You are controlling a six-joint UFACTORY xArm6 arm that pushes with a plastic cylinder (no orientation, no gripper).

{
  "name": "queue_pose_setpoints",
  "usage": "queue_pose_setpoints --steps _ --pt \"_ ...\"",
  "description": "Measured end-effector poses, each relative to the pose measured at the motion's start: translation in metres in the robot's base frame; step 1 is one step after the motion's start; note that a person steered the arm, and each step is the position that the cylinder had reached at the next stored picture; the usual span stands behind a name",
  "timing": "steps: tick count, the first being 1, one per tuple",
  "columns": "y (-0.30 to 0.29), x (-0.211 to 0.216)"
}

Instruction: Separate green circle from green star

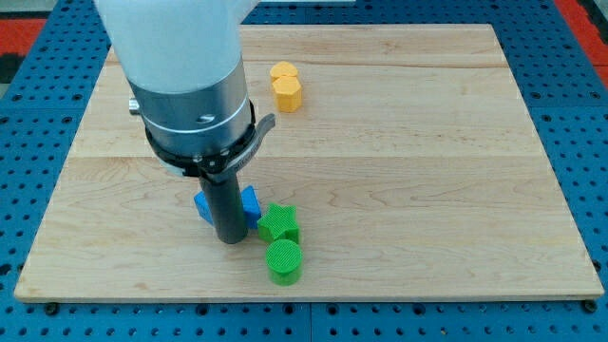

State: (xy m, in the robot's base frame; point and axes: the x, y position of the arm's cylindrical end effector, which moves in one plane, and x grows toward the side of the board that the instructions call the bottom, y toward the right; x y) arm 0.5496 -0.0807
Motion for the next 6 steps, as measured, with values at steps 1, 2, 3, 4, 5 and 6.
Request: queue_pose_setpoints --steps 1,2,3,4,5,6 --pt "0.0 0.007" --pt "0.007 0.035" --pt "0.029 0.049" --pt "0.073 0.05" --pt "0.117 0.048" --pt "0.135 0.057"
